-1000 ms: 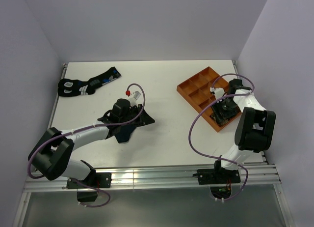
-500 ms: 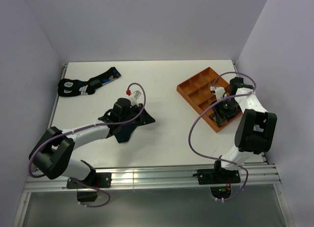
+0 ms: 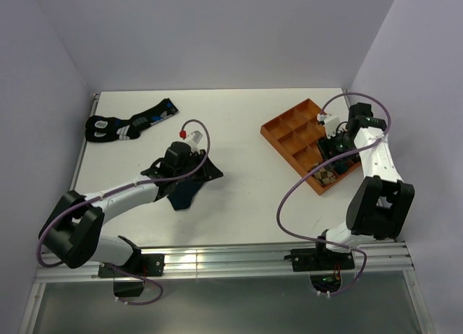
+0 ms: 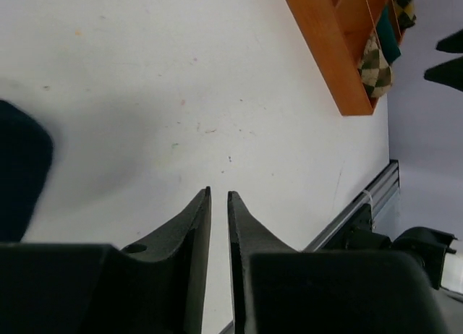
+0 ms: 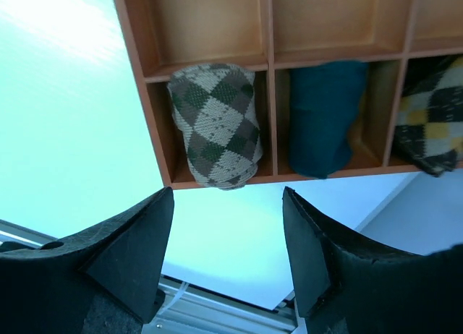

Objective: Roll the socks
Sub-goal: Place the sock in the storage box, then move the sock to the center of the board.

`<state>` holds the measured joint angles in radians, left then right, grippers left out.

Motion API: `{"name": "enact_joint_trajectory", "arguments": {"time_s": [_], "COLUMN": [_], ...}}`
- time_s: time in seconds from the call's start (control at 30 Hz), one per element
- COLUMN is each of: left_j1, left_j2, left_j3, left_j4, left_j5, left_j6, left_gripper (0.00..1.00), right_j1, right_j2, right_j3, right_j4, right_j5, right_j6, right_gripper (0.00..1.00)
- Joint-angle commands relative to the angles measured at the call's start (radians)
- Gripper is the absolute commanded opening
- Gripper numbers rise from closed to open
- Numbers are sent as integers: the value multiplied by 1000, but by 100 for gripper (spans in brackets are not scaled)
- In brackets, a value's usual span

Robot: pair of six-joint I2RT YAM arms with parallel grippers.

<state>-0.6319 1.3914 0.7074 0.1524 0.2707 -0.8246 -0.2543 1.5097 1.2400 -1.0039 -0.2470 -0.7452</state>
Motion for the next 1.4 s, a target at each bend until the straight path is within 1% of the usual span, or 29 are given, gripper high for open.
{"name": "enact_joint_trajectory", "arguments": {"time_s": [0.0,0.07,0.13,0.17,0.23,0.27,0.37,0.43,0.5,0.63,0.7,0.8,0.9,1.03,1.07,1.13,1.17,1.2,1.23,1.37], "left_j1": [18,46,58,60,63,69,74,74,74,72,70,61,34,-21,-63,-109,-148,-164,-181,-250], "left_j2": [-97,-152,-193,-204,-219,-216,-152,-76,-40,3,12,69,130,214,233,290,303,331,342,379], "left_j3": [30,5,-6,-22,-34,-39,-19,-6,-5,-57,-77,-94,-89,-66,-54,-16,-11,-8,6,52], "left_j4": [-103,-149,-229,-267,-298,-310,-332,-346,-344,-312,-294,-264,-235,-176,-172,-171,-160,-111,-105,-106], "left_j5": [-174,-220,-298,-323,-388,-399,-424,-441,-462,-502,-499,-498,-505,-504,-513,-542,-541,-539,-545,-571], "left_j6": [-1,-42,-70,-94,-117,-129,-145,-157,-185,-255,-275,-300,-330,-413,-433,-500,-521,-542,-582,-639], "left_gripper": [21,20,19,19,20,19,18,16,15,13,13,12,11,11,11,10,10,10,10,10], "right_j1": [-8,-7,-7,-7,-2,0,12,20,39,82,111,159,208,250,250,288,305,314,323,365], "right_j2": [-55,-75,-97,-103,-126,-135,-175,-196,-204,-206,-210,-221,-229,-229,-226,-223,-221,-215,-212,-204], "right_j3": [67,72,69,64,52,38,10,4,3,6,0,-20,-40,-48,-50,-50,-50,-51,-53,-69], "right_j4": [-50,-61,-64,-64,-50,-48,-44,-38,-33,-36,-30,-6,20,36,39,48,51,54,60,88], "right_j5": [-64,-89,-127,-141,-175,-193,-253,-279,-290,-317,-325,-327,-328,-334,-333,-333,-331,-330,-325,-304], "right_j6": [-17,-22,-28,-29,-34,-37,-49,-54,-52,-51,-46,-26,-3,18,24,36,41,47,52,75], "right_gripper": [69,69,69,68,68,68,68,68,68,68,68,68,68,68,68,68,68,68,68,68]}}
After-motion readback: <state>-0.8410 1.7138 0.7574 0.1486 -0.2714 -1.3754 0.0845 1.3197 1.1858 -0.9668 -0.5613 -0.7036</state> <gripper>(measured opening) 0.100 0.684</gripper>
